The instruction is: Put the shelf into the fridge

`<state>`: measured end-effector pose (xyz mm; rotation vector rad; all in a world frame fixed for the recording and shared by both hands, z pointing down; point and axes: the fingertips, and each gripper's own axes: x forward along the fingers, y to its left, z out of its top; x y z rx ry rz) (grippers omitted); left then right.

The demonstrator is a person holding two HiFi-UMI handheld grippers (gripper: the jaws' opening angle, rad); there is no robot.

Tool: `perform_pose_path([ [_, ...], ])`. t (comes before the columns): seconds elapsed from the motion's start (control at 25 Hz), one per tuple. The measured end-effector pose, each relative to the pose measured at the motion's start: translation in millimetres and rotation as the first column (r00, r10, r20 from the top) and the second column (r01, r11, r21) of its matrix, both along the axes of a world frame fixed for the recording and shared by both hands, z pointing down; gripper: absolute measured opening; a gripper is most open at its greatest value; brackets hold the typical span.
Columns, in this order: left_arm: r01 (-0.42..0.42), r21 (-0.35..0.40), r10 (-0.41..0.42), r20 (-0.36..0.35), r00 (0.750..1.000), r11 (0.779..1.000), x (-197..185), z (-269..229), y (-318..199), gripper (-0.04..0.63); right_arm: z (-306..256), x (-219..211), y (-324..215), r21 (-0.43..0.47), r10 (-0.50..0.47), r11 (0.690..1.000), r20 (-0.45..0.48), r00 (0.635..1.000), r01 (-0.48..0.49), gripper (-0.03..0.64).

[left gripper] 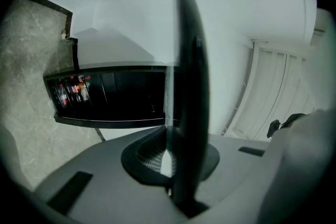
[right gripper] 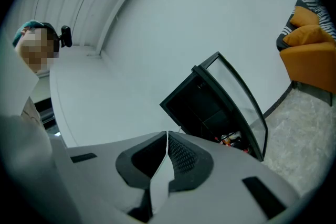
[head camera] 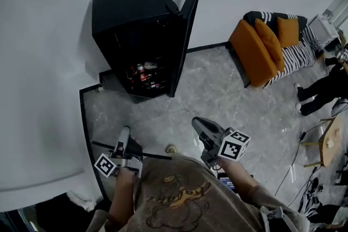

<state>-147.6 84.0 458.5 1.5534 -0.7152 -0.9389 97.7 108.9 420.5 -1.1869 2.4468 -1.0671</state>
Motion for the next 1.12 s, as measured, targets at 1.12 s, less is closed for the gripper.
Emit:
perform_pose_path([
  [1.12,0.1,-0.062,-0.101,-0.001,0.995,0.993,46.4,77.9,-153.6,0.015,8.2,40.6,-125.6,0.023,-0.004,1.0,-0.046,0.999,0.005,0.025],
])
